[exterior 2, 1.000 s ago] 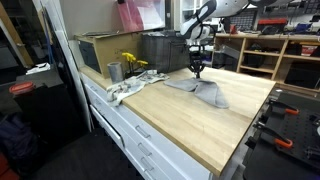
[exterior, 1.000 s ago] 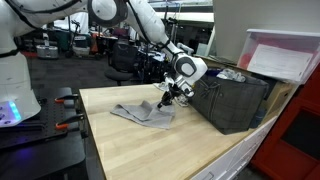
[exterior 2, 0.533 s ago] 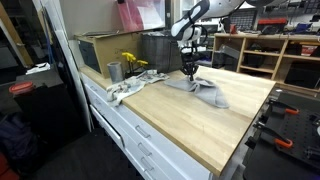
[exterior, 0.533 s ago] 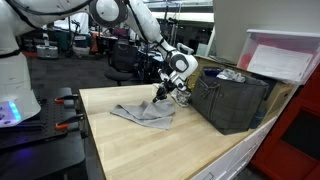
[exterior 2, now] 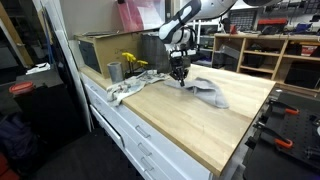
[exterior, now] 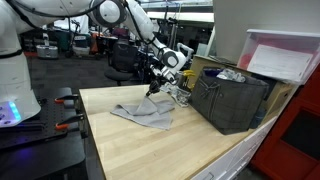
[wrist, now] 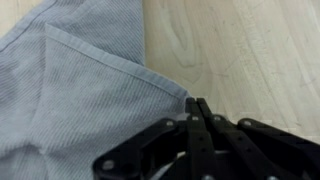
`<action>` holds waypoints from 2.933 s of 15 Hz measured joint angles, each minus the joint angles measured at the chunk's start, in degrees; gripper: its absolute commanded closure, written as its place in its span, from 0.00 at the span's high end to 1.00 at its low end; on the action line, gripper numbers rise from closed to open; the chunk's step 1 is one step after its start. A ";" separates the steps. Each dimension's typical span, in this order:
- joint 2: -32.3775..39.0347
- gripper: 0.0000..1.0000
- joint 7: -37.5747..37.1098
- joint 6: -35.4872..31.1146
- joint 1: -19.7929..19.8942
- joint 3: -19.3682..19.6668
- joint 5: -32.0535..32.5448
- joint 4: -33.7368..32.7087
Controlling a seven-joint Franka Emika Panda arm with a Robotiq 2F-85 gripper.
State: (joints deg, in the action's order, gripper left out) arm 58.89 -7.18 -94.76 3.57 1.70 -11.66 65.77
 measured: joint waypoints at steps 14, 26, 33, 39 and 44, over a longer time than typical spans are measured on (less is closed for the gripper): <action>-0.08 0.01 0.14 12.12 -2.68 -10.04 -6.82 -4.48; 2.23 0.61 0.12 25.23 -2.48 -11.57 -17.79 -11.89; 3.67 1.00 0.12 22.96 -2.30 -8.21 -15.15 -13.98; 7.28 1.00 0.62 6.71 -1.13 0.69 -8.34 -13.96; 10.75 0.66 0.00 -1.10 0.93 3.07 -8.35 -13.96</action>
State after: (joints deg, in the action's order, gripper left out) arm 69.64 -7.17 -95.86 4.50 4.77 -20.01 51.80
